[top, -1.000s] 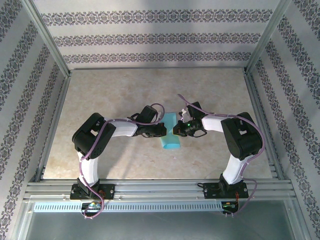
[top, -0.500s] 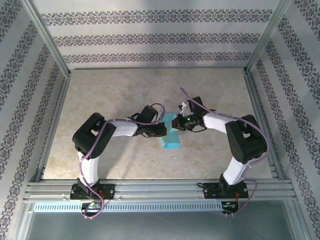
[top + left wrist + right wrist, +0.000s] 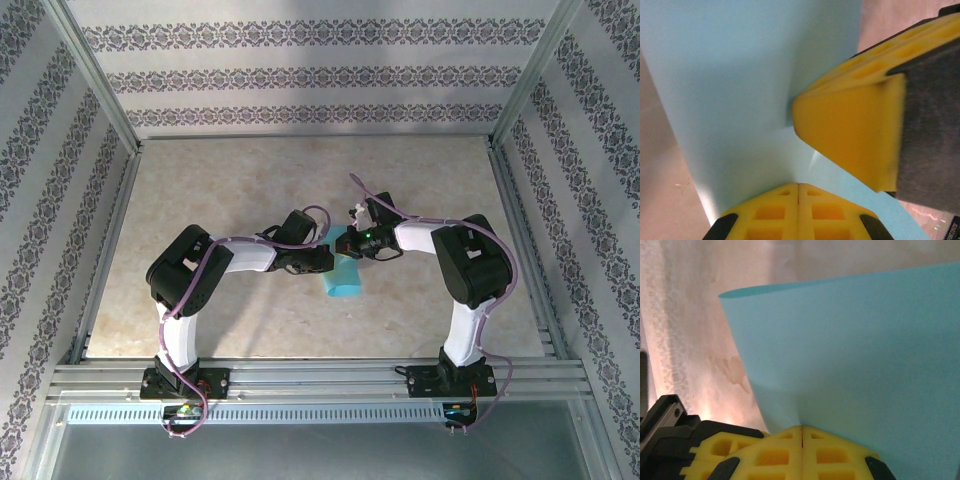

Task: Fold a paper plane with a square sheet of paper (fold left side to right side)
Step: Hold the square sheet of paper at the center of the table, then first fold the square sheet of paper in half at the center of the table.

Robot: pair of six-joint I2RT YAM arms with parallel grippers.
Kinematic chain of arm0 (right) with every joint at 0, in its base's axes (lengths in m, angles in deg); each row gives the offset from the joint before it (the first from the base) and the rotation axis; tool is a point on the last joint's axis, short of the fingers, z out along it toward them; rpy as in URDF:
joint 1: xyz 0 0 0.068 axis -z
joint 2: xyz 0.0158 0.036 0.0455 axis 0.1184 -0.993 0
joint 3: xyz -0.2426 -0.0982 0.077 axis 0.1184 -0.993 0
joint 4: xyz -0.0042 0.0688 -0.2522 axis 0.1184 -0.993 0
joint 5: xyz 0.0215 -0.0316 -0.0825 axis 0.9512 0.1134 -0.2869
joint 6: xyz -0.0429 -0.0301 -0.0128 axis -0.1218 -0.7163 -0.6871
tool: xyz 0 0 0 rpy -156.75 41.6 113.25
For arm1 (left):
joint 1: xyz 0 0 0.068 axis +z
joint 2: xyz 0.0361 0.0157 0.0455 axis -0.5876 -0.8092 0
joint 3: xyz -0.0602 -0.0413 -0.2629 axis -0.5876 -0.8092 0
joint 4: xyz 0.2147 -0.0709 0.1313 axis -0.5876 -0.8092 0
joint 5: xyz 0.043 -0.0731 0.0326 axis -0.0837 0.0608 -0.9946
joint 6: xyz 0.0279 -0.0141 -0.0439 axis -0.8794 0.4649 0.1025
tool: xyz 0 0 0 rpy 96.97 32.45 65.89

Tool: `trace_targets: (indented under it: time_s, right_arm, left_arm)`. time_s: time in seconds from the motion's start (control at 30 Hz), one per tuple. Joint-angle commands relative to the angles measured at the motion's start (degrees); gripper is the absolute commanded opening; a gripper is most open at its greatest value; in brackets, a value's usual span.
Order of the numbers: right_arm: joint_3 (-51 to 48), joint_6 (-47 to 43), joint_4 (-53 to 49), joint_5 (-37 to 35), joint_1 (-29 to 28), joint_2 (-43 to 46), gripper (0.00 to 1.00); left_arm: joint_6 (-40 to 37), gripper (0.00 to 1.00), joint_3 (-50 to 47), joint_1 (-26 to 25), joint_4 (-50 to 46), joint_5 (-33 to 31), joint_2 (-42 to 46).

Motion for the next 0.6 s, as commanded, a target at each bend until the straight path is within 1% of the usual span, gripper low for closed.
trace_targets:
  time_s: [0.0,0.3,0.43,0.57]
  right_arm:
    - [1.2,-0.7,-0.7,-1.6,-0.6,-1.3,0.00]
    - [-0.6,-1.9,-2.7,-4.8,0.6,-2.6,0.00]
    - [-1.7,-2.0,-3.5,-6.6,1.1,-2.2,0.00]
    - [-2.1,-2.1,-3.8,-6.9,1.6,-2.5,0.00]
  left_arm:
    - [-0.4,0.00,0.6,-0.3,-3.7,-0.4,-1.8]
    - [-0.1,0.00,-1.1,-0.4,-4.4,0.5,-0.4]
    - [0.0,0.00,-2.6,-0.9,-5.9,1.0,0.9]
    - [0.4,0.00,-5.1,-1.8,-7.1,1.4,2.7]
